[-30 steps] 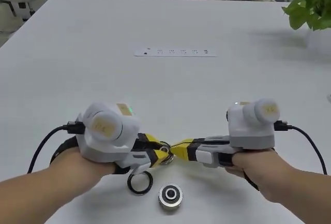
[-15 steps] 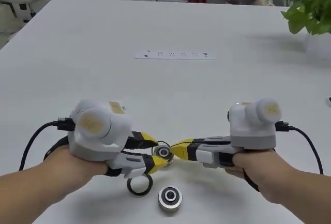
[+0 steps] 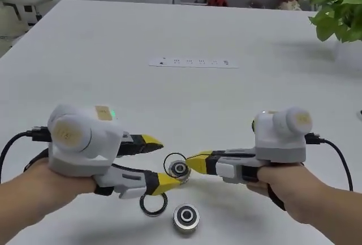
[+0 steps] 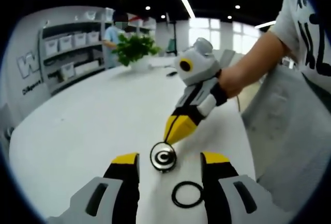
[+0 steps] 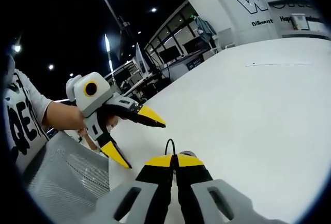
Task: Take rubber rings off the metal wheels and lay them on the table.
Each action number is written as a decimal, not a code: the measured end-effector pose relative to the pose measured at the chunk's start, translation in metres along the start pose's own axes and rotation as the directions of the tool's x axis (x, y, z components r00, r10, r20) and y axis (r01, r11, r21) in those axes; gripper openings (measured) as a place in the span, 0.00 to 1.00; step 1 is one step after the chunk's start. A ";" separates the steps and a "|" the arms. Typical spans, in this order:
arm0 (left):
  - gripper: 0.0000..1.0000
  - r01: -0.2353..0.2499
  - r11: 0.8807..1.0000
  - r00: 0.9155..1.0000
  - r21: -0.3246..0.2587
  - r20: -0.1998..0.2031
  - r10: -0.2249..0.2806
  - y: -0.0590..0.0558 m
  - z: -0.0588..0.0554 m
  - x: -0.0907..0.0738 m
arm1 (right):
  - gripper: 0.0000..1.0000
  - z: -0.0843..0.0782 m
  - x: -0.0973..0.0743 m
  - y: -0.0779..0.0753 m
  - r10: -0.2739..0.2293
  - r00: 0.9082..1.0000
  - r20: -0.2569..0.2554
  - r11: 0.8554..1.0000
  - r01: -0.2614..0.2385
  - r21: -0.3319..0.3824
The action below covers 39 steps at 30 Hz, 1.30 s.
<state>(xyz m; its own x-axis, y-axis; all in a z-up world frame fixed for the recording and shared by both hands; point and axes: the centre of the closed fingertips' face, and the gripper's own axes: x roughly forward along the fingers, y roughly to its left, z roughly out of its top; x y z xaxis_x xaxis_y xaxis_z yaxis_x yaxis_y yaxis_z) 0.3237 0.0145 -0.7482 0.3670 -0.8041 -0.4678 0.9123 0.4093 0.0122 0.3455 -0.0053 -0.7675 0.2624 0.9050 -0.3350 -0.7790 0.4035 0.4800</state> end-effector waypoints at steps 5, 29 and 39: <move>0.56 0.002 1.000 1.000 0.010 0.019 -0.002 -0.005 0.005 -0.012 | 0.00 0.001 0.002 0.009 0.023 1.000 -0.002 1.000 -0.023 0.000; 0.70 -0.025 0.999 1.000 0.033 0.014 0.025 -0.017 -0.006 -0.044 | 0.00 -0.019 0.020 0.041 0.119 0.989 -0.085 0.993 -0.119 0.007; 0.71 -0.044 0.999 0.999 0.014 0.008 0.044 -0.015 -0.015 -0.049 | 0.00 -0.033 0.028 0.050 0.151 0.980 -0.132 0.988 -0.150 0.018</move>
<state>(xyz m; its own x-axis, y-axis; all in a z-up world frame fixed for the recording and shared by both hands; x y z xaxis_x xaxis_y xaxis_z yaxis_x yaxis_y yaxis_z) 0.2888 0.0541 -0.7386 0.4082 -0.7886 -0.4598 0.8977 0.4383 0.0453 0.2950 0.0359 -0.7801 0.0639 0.9298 -0.3626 -0.7991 0.2653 0.5395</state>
